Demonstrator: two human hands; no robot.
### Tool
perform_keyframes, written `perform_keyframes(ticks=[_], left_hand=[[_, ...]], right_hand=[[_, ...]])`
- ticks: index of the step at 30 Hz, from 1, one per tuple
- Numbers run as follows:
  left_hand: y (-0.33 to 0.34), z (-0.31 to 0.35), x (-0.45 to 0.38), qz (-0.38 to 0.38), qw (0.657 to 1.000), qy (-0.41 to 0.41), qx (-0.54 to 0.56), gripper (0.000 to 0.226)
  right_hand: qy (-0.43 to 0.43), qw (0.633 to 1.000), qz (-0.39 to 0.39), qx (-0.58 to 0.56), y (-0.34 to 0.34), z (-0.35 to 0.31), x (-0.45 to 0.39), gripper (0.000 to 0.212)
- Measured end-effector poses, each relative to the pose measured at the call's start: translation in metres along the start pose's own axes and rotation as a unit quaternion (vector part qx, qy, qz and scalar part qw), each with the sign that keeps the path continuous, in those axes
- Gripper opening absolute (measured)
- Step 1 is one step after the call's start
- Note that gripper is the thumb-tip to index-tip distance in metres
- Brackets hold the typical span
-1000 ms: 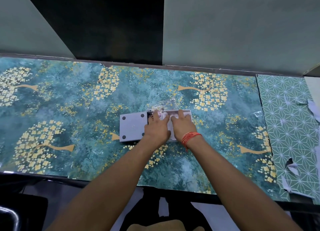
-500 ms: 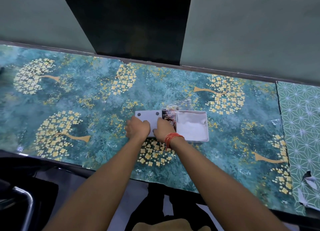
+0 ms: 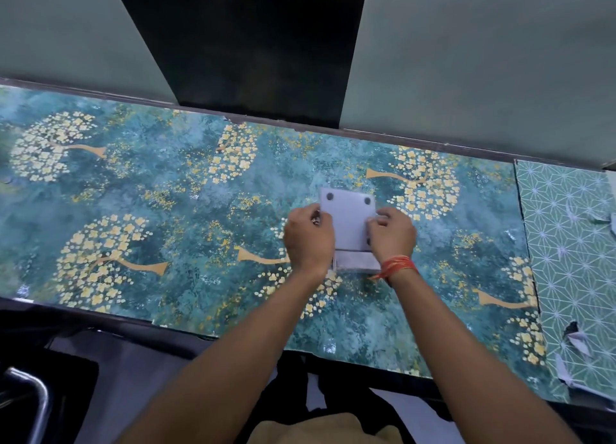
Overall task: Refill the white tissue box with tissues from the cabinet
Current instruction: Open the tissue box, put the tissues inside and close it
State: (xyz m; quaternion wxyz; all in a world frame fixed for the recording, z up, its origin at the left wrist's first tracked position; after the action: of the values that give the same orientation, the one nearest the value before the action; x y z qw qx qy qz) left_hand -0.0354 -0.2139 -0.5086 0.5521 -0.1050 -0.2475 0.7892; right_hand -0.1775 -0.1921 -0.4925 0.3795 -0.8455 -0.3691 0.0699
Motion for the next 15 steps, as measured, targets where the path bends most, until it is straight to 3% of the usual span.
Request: perform_keyframes(ticks=[5,15], left_hand=[[0.028,-0.012,0.024,-0.102,0.992,-0.005,-0.075,0.026],[0.020,-0.004,0.021,-0.156,0.977,0.023,-0.142,0.024]], right_hand=[[-0.001,0.999,-0.003,0.053,-0.018,0.030,-0.007,0.015],[-0.019,0.992,-0.030,0.120,-0.019,0.043,-0.016,0.017]])
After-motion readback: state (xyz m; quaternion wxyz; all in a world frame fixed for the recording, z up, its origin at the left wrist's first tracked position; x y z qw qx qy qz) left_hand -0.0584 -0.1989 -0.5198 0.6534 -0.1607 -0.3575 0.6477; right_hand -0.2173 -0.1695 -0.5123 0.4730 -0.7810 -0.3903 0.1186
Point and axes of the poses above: each hand's wrist, its own x-axis away from the middle knuckle, its own y-axis out of the palm, z = x × y, the point moved 2 cm from there along -x, towards the middle knuckle, and after that the axes turned 7 degrees about z, right-handed, at the moved point
